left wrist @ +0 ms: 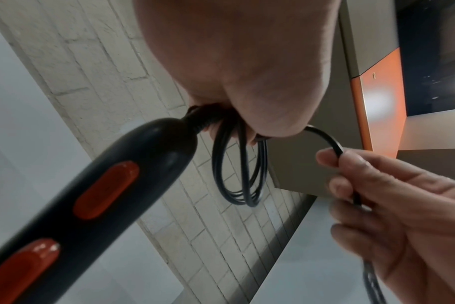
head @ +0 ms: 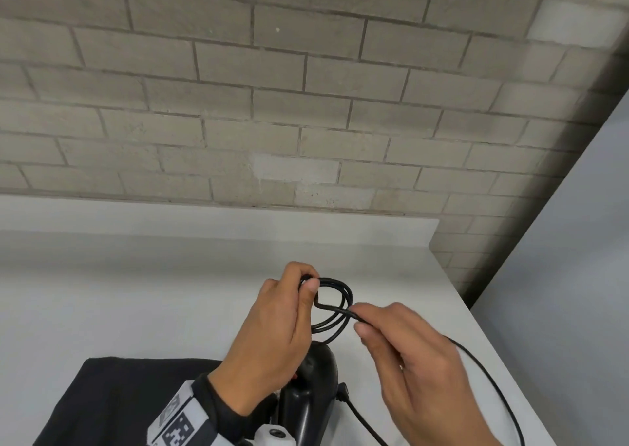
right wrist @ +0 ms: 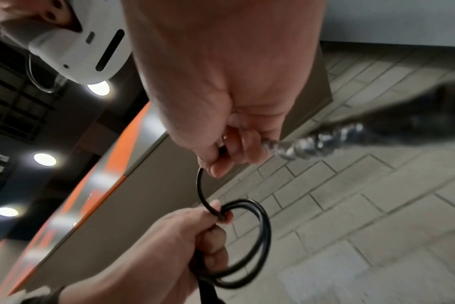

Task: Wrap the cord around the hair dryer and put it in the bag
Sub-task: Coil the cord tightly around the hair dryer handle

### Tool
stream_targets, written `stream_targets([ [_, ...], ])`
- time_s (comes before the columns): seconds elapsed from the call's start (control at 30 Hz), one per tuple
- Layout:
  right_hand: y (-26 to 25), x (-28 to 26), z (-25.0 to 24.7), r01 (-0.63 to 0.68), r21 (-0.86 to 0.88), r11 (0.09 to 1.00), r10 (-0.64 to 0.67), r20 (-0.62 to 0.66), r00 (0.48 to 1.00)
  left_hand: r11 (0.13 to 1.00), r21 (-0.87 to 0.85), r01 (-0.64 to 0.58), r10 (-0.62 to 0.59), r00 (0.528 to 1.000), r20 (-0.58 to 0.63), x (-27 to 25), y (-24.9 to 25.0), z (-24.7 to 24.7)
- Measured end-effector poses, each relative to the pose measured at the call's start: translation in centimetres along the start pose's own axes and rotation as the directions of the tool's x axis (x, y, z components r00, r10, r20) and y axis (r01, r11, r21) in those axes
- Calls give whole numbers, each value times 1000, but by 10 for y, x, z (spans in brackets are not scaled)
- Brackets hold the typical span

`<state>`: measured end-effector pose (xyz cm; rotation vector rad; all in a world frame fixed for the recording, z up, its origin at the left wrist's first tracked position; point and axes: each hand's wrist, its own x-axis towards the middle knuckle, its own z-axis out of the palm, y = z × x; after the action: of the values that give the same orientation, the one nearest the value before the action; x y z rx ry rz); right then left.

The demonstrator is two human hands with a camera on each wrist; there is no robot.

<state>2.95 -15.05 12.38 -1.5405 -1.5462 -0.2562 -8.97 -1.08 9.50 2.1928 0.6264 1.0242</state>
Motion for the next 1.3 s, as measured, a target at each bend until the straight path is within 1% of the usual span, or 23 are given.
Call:
stream_targets([
  [0.03,-1,6,-4,10,22,1000,-10,-5,1000,1000,21,-15,15,1000,16,0,1,0],
  [0.13,-7,23,-13,-18,92,996,20,-24,1000,997,38,-66,64,997,48,-3,3,1],
  [0.27,-12,40,-14,-92,149,985,98,-36,995,986,-61,-152,155,987,44,-7,6,1],
  [0.33,-12,44,-13,-134,190,973,140,-18,990,980,-57,-193,196,979,54,-7,7,1],
  [0.43,-12,46,-9,-207,267,941,207,30,978,986,20,-167,165,984,62,-8,7,2],
  [0.5,-10,46,-5,-257,310,915,259,35,965,987,34,-160,158,986,61,-9,6,4],
  [0.57,-2,44,0,-315,346,884,328,22,944,985,45,-168,166,984,59,-9,6,3],
  [0.63,9,39,6,-391,381,838,405,47,913,983,53,-176,173,983,55,-10,7,3],
  [0.73,18,28,16,-454,394,799,456,95,885,983,49,-176,174,983,51,-11,7,5],
  [0.83,19,21,18,-476,444,759,470,131,873,986,35,-165,164,986,36,-12,5,7],
  [0.9,18,16,14,-494,502,710,456,206,866,989,23,-148,147,989,29,-13,4,7],
  [0.97,19,10,12,-504,529,683,413,289,864,990,18,-141,141,990,18,-12,2,6],
  [1.07,23,4,13,-511,492,705,372,357,857,992,15,-127,127,992,16,-11,0,5],
  [1.2,29,4,9,-503,473,723,336,395,855,993,31,-115,114,993,35,-10,0,5],
  [1.3,29,9,3,-480,435,762,296,425,856,996,-9,-92,93,995,46,-10,3,4],
])
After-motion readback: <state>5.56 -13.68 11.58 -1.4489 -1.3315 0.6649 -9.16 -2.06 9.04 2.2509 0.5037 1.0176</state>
